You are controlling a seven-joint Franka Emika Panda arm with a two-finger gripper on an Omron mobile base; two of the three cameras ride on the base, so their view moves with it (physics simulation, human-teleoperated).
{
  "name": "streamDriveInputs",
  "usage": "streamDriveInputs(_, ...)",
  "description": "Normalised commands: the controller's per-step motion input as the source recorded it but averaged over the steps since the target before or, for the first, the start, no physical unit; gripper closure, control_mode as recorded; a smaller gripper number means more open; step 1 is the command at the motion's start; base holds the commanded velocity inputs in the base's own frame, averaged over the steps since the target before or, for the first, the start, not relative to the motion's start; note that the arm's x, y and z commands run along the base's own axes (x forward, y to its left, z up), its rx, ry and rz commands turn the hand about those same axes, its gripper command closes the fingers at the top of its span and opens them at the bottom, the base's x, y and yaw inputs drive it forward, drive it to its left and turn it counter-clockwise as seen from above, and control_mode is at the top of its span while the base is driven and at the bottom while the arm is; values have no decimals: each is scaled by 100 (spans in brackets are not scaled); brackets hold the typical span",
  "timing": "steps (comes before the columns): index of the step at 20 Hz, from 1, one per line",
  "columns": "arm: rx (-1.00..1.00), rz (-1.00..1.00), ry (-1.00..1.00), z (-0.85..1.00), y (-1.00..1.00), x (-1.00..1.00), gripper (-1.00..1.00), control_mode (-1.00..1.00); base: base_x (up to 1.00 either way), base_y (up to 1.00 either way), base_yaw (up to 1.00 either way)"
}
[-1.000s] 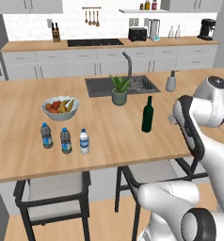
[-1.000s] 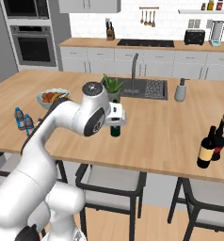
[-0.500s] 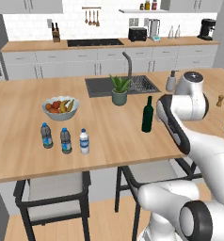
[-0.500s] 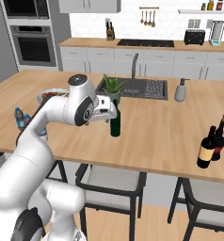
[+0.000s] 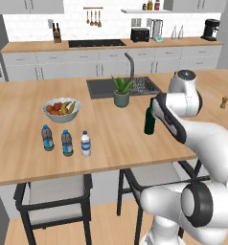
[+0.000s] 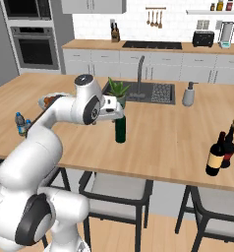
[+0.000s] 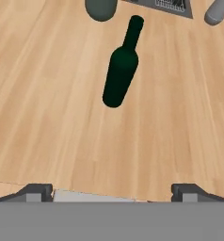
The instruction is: Move the plastic bottles in the middle to the plastics group, and the glass bottles in the middle to the glass group.
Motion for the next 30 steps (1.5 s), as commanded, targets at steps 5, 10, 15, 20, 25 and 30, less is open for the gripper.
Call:
streamDriveInputs(5,8,-25,0,0,4,42,-100,-100,0,0,0)
streamDriveInputs(10,13,-21,0,0,0,25,-100,-100,0,0,0)
streamDriveInputs(15,11,-13,0,0,0,18,-100,-100,0,0,0)
streamDriveInputs(20,1,-4,-2,-17,0,9,-100,-100,0,0,0)
streamDriveInputs(25,2,0,-15,-11,0,10,-100,-100,0,0,0)
streamDriveInputs(30,6,0,-14,-25,0,11,-100,-100,0,0,0)
